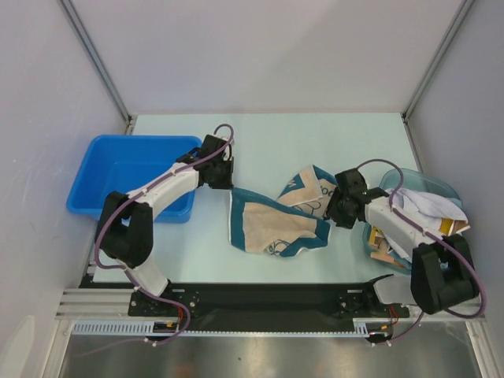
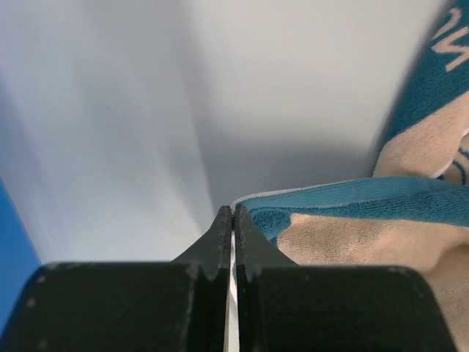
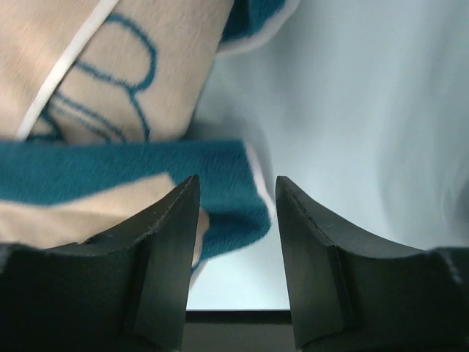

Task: Fold and stack the towels
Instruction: Flatten out the crumpled towel

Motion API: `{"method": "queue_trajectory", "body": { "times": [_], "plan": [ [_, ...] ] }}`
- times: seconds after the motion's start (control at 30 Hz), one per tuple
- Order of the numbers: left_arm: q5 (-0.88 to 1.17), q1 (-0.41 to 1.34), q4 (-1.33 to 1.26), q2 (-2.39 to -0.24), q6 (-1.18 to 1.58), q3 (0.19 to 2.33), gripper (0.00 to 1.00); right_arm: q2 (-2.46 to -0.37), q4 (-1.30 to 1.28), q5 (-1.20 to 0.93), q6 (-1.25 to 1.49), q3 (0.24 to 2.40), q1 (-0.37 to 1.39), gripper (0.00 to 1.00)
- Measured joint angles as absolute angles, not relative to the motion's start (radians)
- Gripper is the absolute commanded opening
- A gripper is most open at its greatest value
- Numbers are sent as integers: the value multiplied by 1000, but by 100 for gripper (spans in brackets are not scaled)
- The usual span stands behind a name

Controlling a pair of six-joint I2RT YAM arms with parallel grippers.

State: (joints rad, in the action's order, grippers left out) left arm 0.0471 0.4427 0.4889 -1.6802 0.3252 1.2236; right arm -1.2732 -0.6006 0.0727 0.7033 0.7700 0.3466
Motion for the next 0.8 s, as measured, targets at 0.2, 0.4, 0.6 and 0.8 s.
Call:
{"method": "queue_trajectory", "body": {
  "times": [0.2, 0.4, 0.6, 0.8],
  "plan": [
    [49, 443, 511, -1680, 331, 1192, 0, -1418, -549, 55, 673, 785, 323, 55],
    [82, 443, 537, -1694, 334, 1216, 0, -1464, -486, -34, 611, 806, 303, 3],
    [31, 447, 641, -1719, 334, 1409, 0, -1382, -498, -54, 550, 988, 324, 0],
    [-19, 467, 629, -1574, 341, 1227, 0, -1151, -472, -58, 602, 814, 496, 23]
  ]
}}
